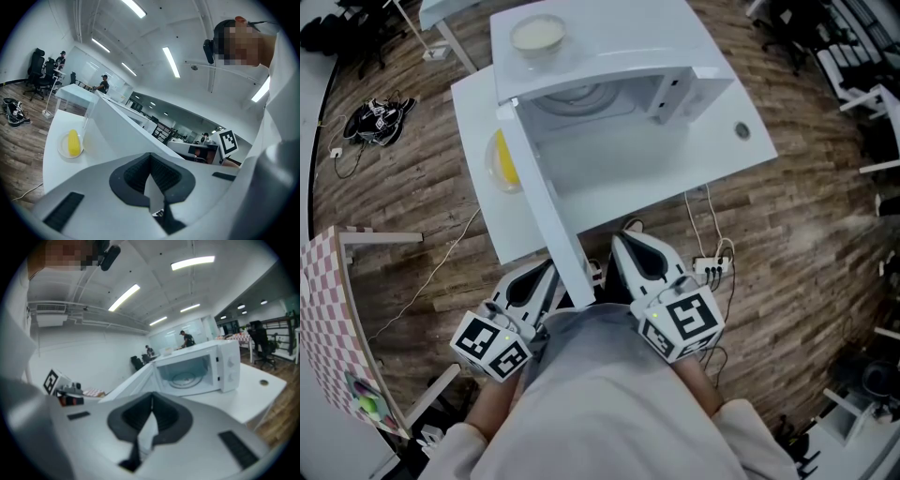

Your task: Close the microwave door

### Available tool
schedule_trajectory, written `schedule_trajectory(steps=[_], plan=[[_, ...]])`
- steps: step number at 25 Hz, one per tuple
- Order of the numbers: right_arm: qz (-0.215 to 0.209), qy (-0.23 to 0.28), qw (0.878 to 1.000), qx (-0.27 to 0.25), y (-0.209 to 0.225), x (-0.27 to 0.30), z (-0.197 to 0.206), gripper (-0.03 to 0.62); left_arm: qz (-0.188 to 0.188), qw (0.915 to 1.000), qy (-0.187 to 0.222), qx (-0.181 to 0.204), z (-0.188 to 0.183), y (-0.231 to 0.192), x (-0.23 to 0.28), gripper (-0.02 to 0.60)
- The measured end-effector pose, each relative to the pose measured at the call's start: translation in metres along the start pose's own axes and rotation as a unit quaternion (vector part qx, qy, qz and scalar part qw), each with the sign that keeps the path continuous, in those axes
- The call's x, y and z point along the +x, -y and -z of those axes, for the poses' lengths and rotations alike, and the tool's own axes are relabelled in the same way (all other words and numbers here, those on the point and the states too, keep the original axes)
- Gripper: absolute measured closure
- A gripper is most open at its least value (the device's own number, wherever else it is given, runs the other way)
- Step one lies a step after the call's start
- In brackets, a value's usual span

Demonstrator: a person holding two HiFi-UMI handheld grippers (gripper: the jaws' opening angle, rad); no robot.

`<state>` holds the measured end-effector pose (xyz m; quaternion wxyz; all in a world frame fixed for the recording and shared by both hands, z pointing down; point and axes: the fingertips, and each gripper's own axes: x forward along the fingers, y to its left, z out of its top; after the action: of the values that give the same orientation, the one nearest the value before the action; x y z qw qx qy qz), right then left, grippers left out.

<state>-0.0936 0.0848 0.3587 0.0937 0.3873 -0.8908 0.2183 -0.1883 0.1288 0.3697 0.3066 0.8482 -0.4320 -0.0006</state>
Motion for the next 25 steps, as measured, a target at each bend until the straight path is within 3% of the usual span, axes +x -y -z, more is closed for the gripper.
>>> schedule_trajectory(steps=[25], plan=[[0.014,0.006,1.000,0.017,0.029,-0.011,-0.005,0.571,0.020,0.9997,-0.013,0.004,-0.003,0.015,0.029,0.565]])
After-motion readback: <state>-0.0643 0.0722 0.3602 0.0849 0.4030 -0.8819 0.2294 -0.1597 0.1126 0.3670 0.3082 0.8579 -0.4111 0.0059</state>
